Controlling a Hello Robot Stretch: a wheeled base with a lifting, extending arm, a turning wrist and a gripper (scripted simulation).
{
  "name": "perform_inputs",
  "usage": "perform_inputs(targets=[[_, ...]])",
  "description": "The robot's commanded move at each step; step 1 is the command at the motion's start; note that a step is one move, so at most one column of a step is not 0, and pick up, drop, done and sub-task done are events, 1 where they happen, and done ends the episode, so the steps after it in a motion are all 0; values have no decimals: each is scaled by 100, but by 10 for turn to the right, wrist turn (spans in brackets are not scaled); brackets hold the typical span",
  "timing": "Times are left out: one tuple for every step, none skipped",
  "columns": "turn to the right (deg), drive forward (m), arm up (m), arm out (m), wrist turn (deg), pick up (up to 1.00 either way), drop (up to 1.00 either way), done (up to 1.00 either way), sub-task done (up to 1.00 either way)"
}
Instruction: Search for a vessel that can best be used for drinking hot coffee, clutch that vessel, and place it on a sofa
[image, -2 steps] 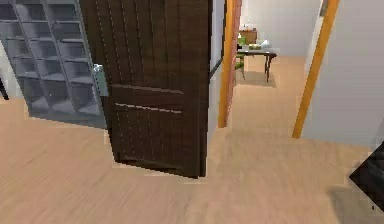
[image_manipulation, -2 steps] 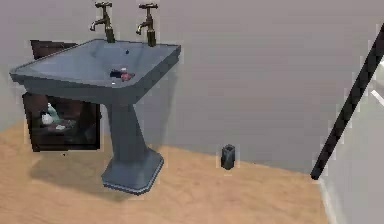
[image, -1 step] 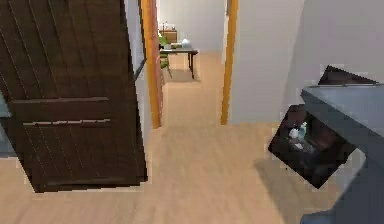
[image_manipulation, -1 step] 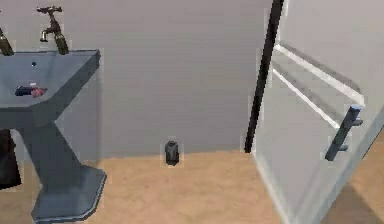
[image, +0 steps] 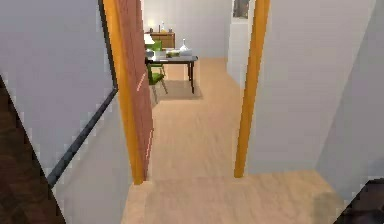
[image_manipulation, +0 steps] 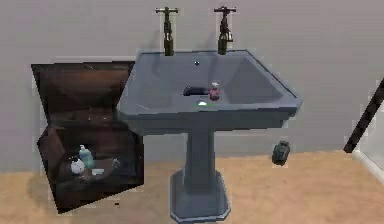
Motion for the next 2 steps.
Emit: perform_inputs(targets=[[0, 100, 0, 0, 0, 0, 0, 0, 0], [0, 100, 0, 0, 0, 0, 0, 0, 0]])
